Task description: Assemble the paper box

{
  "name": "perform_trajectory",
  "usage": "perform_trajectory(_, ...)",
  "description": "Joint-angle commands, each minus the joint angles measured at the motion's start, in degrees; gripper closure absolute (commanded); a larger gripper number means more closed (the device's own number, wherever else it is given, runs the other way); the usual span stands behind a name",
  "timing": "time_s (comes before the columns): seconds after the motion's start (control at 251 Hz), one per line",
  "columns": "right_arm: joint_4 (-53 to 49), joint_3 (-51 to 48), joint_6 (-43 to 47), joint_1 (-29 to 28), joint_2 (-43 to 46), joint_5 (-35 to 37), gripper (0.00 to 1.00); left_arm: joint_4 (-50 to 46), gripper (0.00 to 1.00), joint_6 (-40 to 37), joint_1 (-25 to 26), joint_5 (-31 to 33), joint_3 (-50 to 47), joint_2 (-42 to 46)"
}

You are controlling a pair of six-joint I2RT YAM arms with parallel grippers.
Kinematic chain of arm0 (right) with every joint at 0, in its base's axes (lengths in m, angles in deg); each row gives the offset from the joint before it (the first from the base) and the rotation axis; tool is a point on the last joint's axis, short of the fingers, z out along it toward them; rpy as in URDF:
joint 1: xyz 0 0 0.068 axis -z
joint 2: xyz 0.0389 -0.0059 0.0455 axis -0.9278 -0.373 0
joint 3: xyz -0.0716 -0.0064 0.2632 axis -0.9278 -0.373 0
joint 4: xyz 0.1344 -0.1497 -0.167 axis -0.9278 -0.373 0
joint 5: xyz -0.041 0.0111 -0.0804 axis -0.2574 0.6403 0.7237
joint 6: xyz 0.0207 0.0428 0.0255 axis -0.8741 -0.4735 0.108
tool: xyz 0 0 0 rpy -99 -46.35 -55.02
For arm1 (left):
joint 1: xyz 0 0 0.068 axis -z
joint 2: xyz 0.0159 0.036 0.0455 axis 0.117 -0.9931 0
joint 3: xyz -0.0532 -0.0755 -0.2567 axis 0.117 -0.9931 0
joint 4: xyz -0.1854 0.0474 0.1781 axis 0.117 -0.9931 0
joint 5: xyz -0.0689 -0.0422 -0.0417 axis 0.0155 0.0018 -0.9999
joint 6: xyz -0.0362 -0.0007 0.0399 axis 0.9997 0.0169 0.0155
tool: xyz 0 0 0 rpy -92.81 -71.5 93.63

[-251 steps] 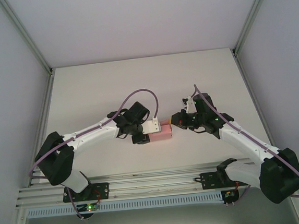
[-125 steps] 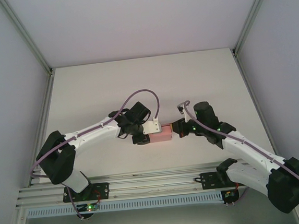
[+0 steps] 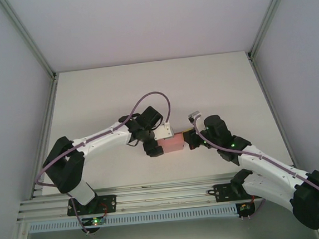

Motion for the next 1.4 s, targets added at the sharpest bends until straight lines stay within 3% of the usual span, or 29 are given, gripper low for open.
perform_trajectory(0.0,-4.0,2.2,-3.6,-1.6,-0.4,4.4,1.00,0.3,0.00,1.2,0.5,-0.3,1.0,2.6)
perform_trajectory(0.259,-6.8,4.4,-7.5,-5.0,-1.9,12.8,1.00,1.2,0.00,9.2,1.3,7.1,0.9,9.2)
perform_trajectory(0.427,-8.1,5.6,-8.2,-7.3,-3.1,16.6,1.00,-1.3,0.00,18.3,4.1,13.4,1.3,12.0)
perform_trajectory(0.659,-8.3,6.9,-9.8,-10.3,-4.9,21.0,1.00,-8.6,0.00,31.9,7.7,29.1,3.0,11.5)
perform_trajectory(0.77,-9.6,8.0,-10.1,-12.1,-6.2,22.4,1.00,-11.2,0.00,39.2,8.5,30.8,3.0,13.7)
perform_trajectory(0.902,-12.1,10.0,-10.2,-13.8,-7.5,25.5,1.00,-7.7,0.00,44.5,8.2,33.4,-2.5,19.6)
perform_trajectory(1.106,-11.6,10.4,-10.5,-14.1,-8.6,23.8,1.00,-5.8,0.00,46.8,6.4,26.8,-7.7,25.0)
perform_trajectory(1.225,-11.4,10.7,-10.6,-14.4,-9.1,23.3,1.00,-3.1,0.22,46.7,5.7,22.9,-9.9,26.9)
perform_trajectory(1.397,-11.5,10.9,-10.7,-14.5,-9.1,23.0,1.00,-1.5,0.38,45.8,5.3,19.7,-10.5,26.0)
